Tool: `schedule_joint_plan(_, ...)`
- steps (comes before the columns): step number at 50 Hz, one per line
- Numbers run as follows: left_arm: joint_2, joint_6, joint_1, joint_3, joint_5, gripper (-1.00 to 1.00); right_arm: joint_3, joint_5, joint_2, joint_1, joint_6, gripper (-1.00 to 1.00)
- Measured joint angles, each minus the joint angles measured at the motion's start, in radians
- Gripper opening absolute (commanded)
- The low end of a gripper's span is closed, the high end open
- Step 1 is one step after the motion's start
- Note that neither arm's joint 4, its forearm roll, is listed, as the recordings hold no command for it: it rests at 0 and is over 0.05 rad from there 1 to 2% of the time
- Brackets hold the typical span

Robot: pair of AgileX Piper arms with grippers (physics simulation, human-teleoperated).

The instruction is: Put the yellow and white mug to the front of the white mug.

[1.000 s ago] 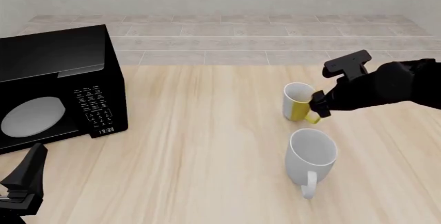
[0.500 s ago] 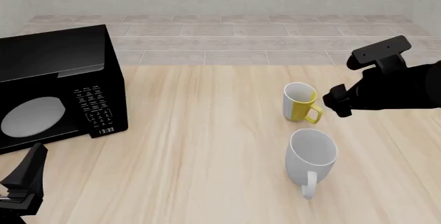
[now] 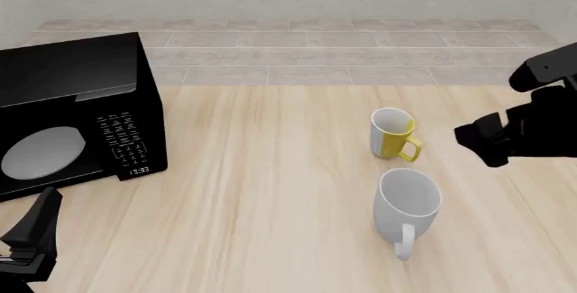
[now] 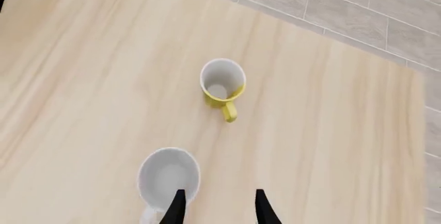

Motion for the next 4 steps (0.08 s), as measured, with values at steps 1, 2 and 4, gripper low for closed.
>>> schedule_joint_plan(1,0.000,0.000,0.000,0.000,0.000,1.00,0.000,0.010,-0.012,0.001,-0.001,1.00)
schedule_joint_plan(2,0.000,0.000,0.000,0.000,0.000,1.00,-0.001,0.020,-0.024,0.001,-0.001,1.00)
schedule_joint_plan(4,0.000,0.000,0.000,0.000,0.000,1.00,-0.002,0.040,-0.047,0.002,-0.003,1.00)
